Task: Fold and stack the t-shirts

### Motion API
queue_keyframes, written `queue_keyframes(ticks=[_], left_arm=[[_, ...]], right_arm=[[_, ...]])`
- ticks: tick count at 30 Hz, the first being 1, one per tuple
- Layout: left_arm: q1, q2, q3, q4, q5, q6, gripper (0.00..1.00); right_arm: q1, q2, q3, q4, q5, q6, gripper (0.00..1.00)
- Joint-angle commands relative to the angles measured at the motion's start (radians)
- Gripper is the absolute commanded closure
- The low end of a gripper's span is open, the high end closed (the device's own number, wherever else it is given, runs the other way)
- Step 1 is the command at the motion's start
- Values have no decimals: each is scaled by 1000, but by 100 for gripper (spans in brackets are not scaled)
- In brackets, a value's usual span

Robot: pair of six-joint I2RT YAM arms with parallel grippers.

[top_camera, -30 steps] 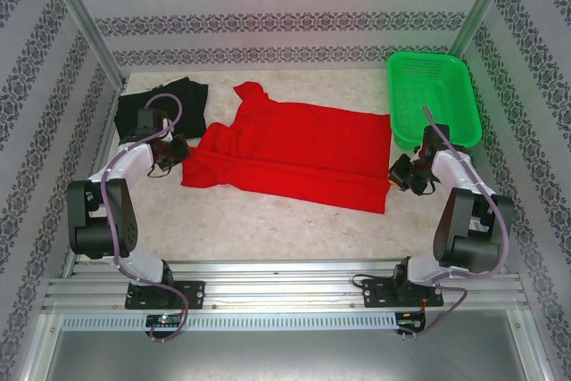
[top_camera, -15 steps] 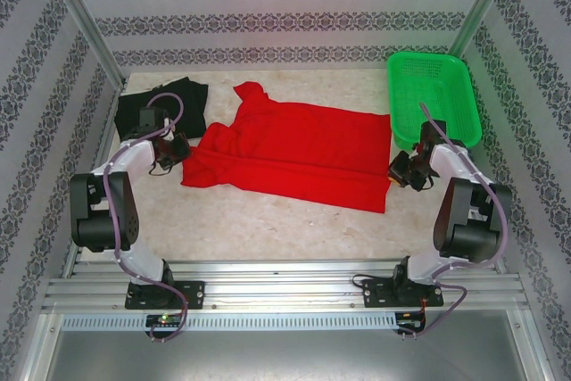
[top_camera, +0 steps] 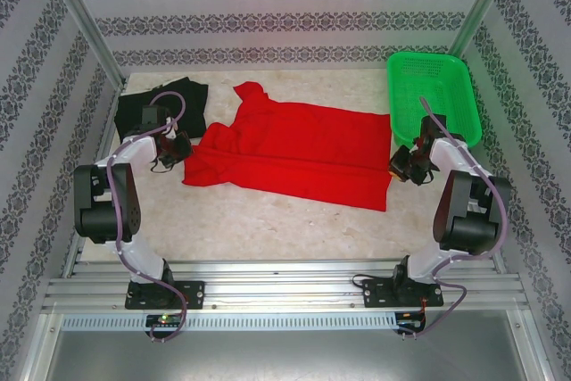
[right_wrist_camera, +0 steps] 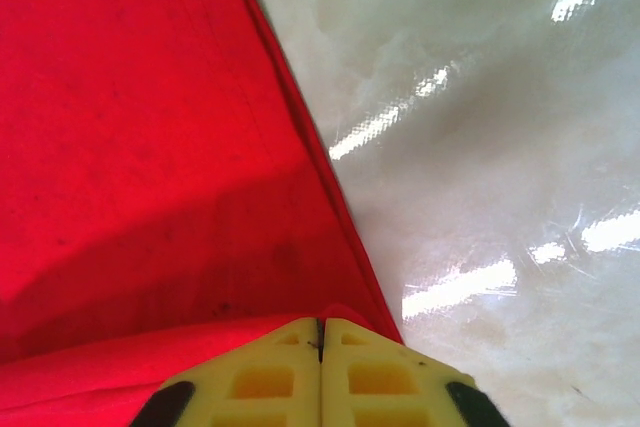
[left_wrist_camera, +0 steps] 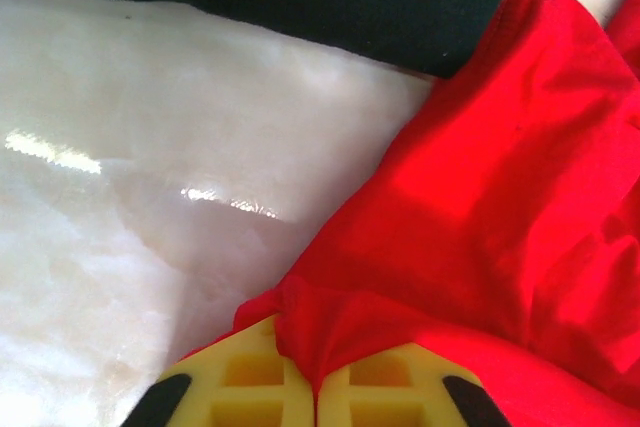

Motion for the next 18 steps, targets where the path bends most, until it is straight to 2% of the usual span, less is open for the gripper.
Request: queue_keyframes(ticks=[1, 2, 4, 6, 12, 18], left_arm=[[8, 22, 49, 51, 14, 3, 61], [7, 21, 57, 54, 22, -2, 53], [9, 3, 83, 51, 23, -30, 23], [9, -23, 118, 38, 28, -49, 2], [7, -161, 154, -82, 35, -83, 0], [7, -377, -68, -181, -5, -100, 0]], right_arm=[[9, 15, 39, 2, 42, -8, 72], [10, 12, 46, 0, 42, -7, 67], [11, -16, 58, -1, 44, -7, 57], [10, -60, 71, -9, 47, -12, 52], [8, -245, 52, -127, 52, -38, 44], [10, -438, -181, -116, -24, 35, 44]])
